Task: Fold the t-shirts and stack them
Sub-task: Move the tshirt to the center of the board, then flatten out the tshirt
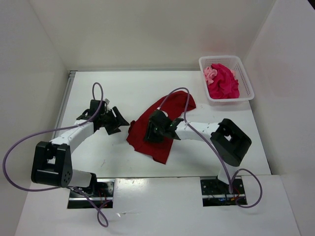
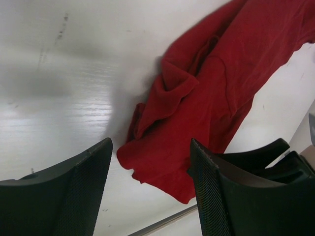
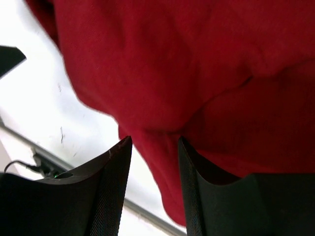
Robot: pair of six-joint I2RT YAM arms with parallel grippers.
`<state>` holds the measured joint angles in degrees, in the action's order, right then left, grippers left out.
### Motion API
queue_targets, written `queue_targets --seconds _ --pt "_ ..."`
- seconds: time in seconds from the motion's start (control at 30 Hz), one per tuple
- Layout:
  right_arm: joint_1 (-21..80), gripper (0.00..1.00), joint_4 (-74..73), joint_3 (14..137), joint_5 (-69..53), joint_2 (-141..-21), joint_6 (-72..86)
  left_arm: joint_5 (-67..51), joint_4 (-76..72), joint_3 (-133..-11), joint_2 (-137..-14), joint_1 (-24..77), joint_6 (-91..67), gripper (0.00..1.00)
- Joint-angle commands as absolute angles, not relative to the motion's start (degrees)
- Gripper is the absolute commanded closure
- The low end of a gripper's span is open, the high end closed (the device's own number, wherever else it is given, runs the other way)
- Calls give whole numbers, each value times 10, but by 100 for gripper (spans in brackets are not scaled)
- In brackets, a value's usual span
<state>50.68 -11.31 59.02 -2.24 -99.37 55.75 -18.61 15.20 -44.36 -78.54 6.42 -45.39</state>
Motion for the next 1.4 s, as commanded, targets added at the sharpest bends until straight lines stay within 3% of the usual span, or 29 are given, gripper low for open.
queue_targets --seconds 0.0,0.33,0.63,1.13,1.27,1.37 --pt "498 52 -91 621 9 -1008 577 -194 120 -458 -807 77 -458 29" --pt "481 61 -90 624 59 -1012 583 -161 103 -480 -869 105 -453 29" --pt "462 99 -91 624 94 -990 566 -128 86 -506 -919 119 -453 27" --pt "253 100 -264 450 53 -624 520 -162 68 -501 -938 155 -465 31" --pt "187 100 -281 445 26 -585 507 -156 68 -507 -961 165 -459 47" --pt "156 100 -287 456 -1 -568 491 -132 68 -519 -970 171 -453 68"
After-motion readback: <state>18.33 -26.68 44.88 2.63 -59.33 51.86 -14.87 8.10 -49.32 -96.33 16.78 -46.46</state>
